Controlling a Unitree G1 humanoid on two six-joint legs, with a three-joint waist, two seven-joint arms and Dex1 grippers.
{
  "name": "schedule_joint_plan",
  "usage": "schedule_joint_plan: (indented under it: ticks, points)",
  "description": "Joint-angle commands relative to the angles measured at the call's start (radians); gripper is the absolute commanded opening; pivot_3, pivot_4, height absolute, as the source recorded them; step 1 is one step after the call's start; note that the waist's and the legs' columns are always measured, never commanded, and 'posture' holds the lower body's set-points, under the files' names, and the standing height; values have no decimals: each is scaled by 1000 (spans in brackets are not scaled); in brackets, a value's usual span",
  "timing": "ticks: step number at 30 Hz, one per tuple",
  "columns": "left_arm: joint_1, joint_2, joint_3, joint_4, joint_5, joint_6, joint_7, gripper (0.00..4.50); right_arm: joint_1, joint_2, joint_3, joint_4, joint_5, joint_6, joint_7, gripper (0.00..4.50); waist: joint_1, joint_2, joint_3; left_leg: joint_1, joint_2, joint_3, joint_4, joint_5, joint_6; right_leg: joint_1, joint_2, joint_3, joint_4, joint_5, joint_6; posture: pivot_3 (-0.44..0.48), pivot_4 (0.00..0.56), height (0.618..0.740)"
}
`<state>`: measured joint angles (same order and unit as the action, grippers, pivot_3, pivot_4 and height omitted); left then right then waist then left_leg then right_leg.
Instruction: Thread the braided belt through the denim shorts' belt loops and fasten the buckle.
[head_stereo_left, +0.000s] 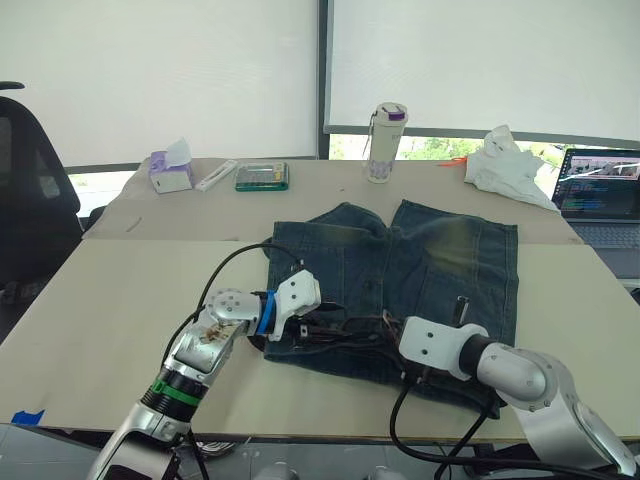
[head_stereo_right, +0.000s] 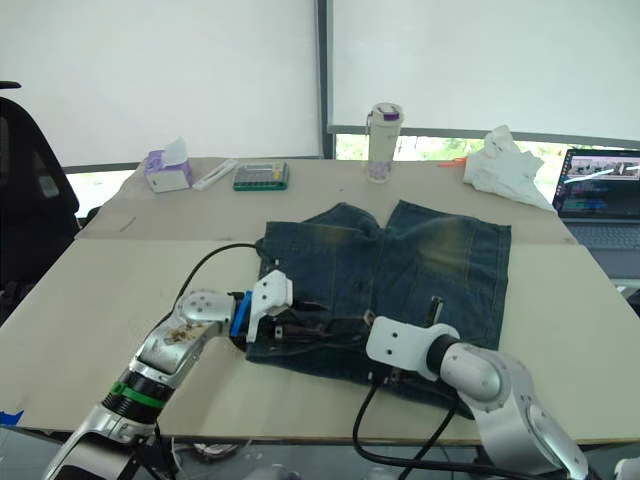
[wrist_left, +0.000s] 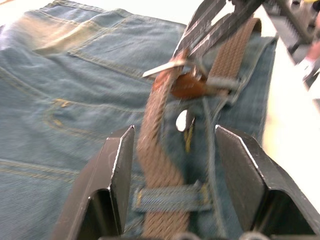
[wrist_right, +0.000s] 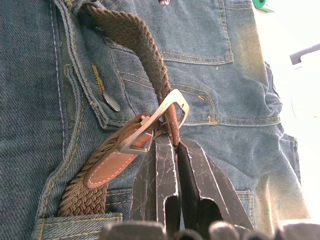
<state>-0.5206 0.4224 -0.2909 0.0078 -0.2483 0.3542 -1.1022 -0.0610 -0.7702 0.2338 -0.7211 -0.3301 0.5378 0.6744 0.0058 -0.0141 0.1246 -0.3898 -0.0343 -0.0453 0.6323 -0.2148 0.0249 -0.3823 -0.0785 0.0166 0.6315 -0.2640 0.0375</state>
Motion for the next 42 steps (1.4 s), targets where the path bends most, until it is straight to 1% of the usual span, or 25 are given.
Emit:
schedule_joint_plan:
  ticks: [1,7,10,15,18,20,23,26,28,31,34,37,38,41,42]
  points:
    - [-31,0,22,-34,-32,36,0,2727,9,4,-30,-44,-15,17,-4,0,0,0,0,0,0,0,0,0,0,0,0,0,0,0,0,0,150,740]
    - [-37,-16,5,-35,-22,24,12,2727,24,3,-56,-60,-13,28,3,0,3,0,0,0,0,0,0,0,0,0,0,0,0,0,0,0,150,740]
    - [-15,1,-22,-37,-1,-8,-12,2727,34,-3,-76,-66,-13,35,3,0,4,0,0,0,0,0,0,0,0,0,0,0,0,0,0,0,150,740]
    - [19,45,-31,-5,-1,-37,-73,2727,40,-25,-129,-82,-14,40,18,0,1,0,0,0,0,0,0,0,0,0,0,0,0,0,0,0,150,740]
    - [17,43,-28,31,10,-64,-70,2727,41,-36,-148,-80,-21,32,19,0,2,0,0,0,0,0,0,0,0,0,0,0,0,0,0,0,150,740]
    - [1,16,-6,29,-29,-2,-54,2727,34,-34,-156,-92,-12,40,25,0,5,0,0,0,0,0,0,0,0,0,0,0,0,0,0,0,150,740]
    - [-22,-11,10,16,-64,62,-44,2727,39,-22,-134,-97,-9,36,28,0,6,0,0,-1,0,0,1,0,1,0,0,0,0,0,0,0,150,740]
    - [-36,-19,13,11,-75,94,-40,2727,44,7,-70,-74,-21,22,18,0,3,0,0,-1,0,0,2,-1,1,0,0,0,0,0,0,0,150,740]
    - [-39,-14,5,13,-68,98,-43,2727,27,24,-23,-52,-39,9,12,0,-5,0,0,0,1,0,1,-1,1,0,1,0,0,0,0,0,150,740]
    - [-39,-7,9,13,-65,110,-39,2727,-22,85,29,-30,-42,23,-1,0,-13,0,0,0,1,0,1,-1,1,0,1,0,1,0,0,0,150,740]
    - [-45,-6,-8,29,-15,49,-17,2727,-40,110,51,-16,-50,22,1,0,-16,0,0,0,1,0,1,-1,1,0,1,0,1,0,0,0,150,740]
    - [-43,-7,-50,61,87,-77,25,2727,-45,115,50,-7,-47,17,6,0,-13,0,0,0,1,0,1,-1,1,0,1,0,1,0,0,0,150,740]
    - [-41,-14,-54,69,104,-103,38,2727,-46,115,48,-5,-46,16,7,0,-11,0,0,0,0,0,1,-1,1,0,1,0,1,0,0,0,150,740]
    - [-50,-52,-54,101,131,-112,92,2727,-50,112,47,2,-44,9,15,0,-7,0,0,0,0,0,1,-1,1,0,1,0,0,0,0,0,150,740]
    - [-53,-55,-57,107,142,-121,99,2191,-51,112,48,4,-42,7,16,0,-6,0,0,0,0,0,1,-1,1,0,1,0,0,0,0,0,150,740]
